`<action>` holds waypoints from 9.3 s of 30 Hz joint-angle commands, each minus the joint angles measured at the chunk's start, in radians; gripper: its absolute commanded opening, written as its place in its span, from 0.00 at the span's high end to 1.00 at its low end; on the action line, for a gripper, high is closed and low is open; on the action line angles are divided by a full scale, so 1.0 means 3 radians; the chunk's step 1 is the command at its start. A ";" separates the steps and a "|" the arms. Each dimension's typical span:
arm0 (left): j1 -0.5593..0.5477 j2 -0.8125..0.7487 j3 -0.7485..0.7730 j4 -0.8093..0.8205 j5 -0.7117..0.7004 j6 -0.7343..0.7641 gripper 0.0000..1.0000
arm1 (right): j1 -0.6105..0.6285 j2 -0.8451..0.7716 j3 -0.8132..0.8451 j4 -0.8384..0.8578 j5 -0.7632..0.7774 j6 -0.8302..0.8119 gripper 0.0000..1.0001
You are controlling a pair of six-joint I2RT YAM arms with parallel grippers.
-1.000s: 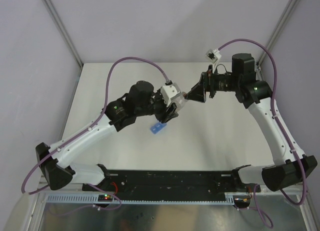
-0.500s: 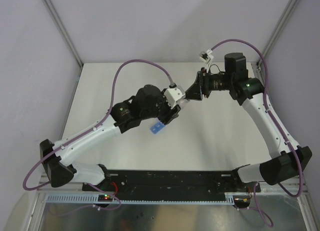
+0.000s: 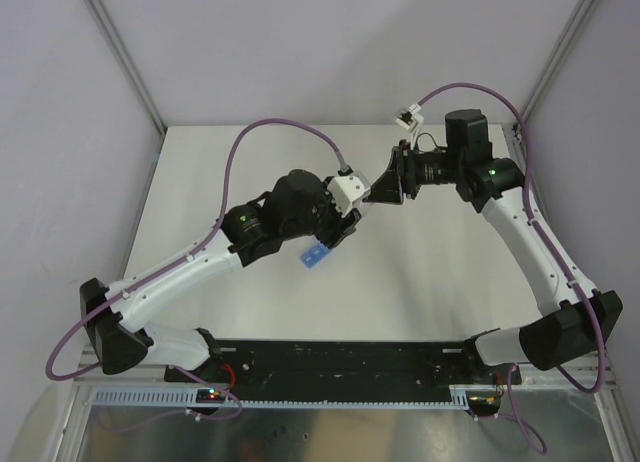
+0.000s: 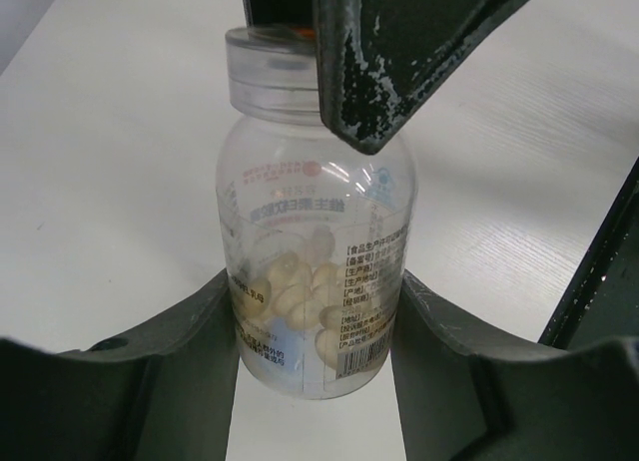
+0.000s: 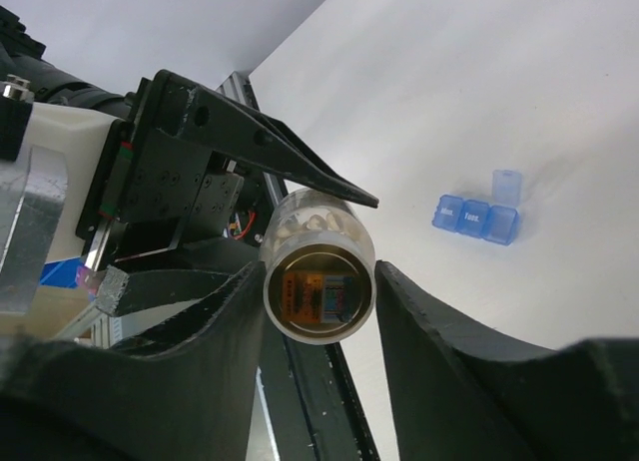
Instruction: Sort the pills into containers
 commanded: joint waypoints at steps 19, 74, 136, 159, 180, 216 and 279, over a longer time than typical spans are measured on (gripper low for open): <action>0.0170 -0.0257 0.0196 0.0061 0.1138 -0.0017 1.00 | 0.0153 -0.0267 0.0054 -0.0201 -0.0289 -0.0738 1.00; -0.0034 -0.0118 0.0361 -0.0165 -0.0316 0.0270 1.00 | 0.0158 0.0090 0.0449 0.0020 -0.0056 0.0026 0.18; 0.0219 -0.0407 0.0100 -0.0409 0.1497 0.0312 1.00 | 0.0681 -0.0507 0.0527 -0.1118 0.0231 -0.2085 0.01; -0.0063 -0.0405 0.0030 -0.0042 -0.0441 0.0384 1.00 | 0.0187 0.0082 0.0467 0.0094 -0.0016 -0.0073 0.09; -0.0135 -0.0333 0.0013 0.0007 -0.0580 0.0424 1.00 | 0.0293 0.0113 0.0253 0.0218 -0.0113 -0.0067 0.45; 0.0350 -0.0449 -0.0043 -0.0460 0.2353 0.0433 1.00 | 0.0903 -0.0499 0.0318 -0.1051 0.0502 -0.2683 0.44; -0.0119 -0.0422 -0.0141 0.0077 -0.0701 0.0561 1.00 | 0.0391 0.0273 0.0572 -0.0169 -0.0066 -0.0339 0.68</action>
